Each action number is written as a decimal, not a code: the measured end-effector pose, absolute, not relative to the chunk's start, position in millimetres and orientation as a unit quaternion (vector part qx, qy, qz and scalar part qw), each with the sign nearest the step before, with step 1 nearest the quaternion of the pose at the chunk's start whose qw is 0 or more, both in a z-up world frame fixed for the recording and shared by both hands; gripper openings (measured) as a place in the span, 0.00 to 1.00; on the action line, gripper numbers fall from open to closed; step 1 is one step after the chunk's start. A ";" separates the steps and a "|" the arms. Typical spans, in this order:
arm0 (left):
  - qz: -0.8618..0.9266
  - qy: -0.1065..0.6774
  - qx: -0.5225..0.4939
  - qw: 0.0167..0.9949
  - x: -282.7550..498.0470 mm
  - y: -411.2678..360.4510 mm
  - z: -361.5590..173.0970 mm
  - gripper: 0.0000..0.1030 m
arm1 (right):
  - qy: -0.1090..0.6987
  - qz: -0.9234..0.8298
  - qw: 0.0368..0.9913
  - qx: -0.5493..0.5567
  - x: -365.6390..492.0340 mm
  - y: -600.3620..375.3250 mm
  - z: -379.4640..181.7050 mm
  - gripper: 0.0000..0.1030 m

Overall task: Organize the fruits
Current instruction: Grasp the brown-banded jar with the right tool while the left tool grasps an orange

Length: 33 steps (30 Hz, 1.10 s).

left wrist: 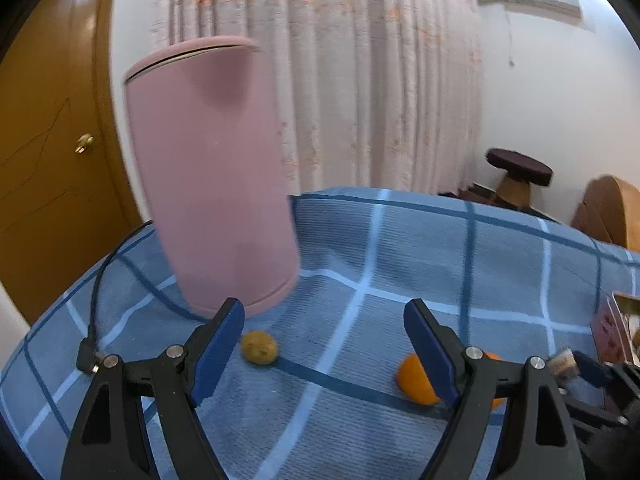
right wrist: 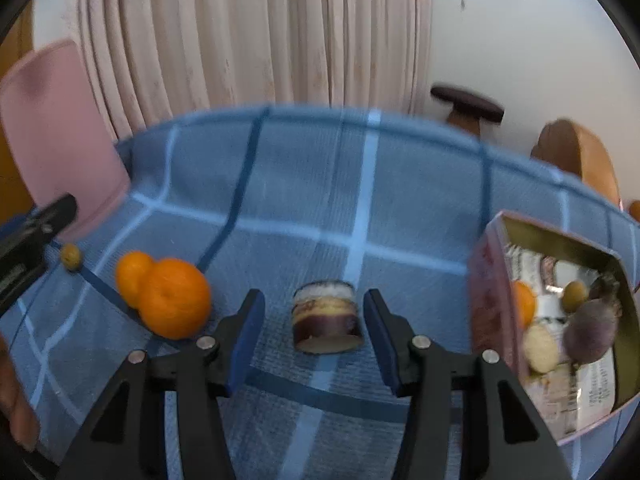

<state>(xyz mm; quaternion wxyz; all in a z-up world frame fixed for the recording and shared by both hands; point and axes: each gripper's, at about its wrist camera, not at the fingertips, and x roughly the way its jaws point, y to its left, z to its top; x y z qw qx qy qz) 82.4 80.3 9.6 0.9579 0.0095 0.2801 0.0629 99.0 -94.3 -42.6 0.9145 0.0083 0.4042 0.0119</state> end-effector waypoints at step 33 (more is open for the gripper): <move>-0.075 0.365 0.164 0.914 102.3 -26.3 -33.6 0.45 | 0.306 0.037 0.949 0.063 14.4 -137.8 -10.2 0.37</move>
